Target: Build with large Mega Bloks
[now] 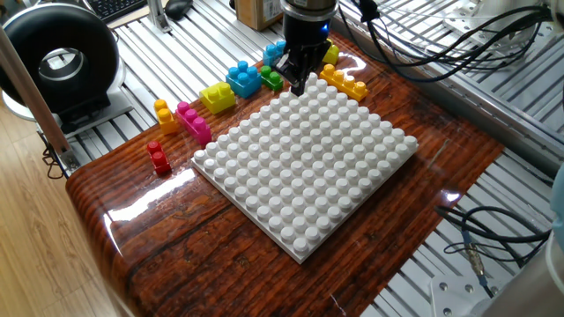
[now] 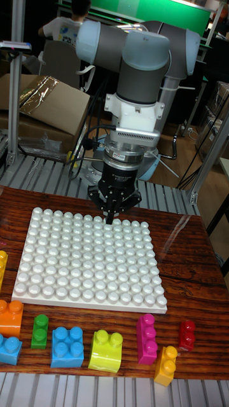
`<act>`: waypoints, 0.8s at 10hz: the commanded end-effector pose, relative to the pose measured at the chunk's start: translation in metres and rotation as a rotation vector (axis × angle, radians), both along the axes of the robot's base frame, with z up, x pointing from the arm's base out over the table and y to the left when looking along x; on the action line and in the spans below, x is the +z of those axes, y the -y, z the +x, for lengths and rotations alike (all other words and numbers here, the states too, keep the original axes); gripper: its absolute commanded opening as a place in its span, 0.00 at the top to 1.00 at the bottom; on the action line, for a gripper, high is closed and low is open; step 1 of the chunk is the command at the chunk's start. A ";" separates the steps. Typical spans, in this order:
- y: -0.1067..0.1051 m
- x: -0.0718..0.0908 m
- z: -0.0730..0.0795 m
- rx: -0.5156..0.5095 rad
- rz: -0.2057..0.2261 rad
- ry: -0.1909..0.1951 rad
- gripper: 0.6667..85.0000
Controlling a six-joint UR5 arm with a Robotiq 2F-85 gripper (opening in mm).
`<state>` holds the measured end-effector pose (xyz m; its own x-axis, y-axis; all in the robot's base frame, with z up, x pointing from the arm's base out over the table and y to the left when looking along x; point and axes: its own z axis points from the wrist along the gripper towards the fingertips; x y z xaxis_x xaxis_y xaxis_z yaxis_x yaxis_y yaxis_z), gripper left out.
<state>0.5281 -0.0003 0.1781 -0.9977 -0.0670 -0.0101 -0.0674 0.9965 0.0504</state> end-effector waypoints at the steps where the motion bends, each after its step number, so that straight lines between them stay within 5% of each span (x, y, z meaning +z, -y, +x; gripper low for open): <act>1: 0.002 0.001 0.000 -0.014 -0.004 -0.001 0.98; 3: -0.002 0.001 0.003 -0.035 0.009 0.009 0.97; 8: -0.001 0.001 -0.008 -0.149 0.004 -0.039 1.00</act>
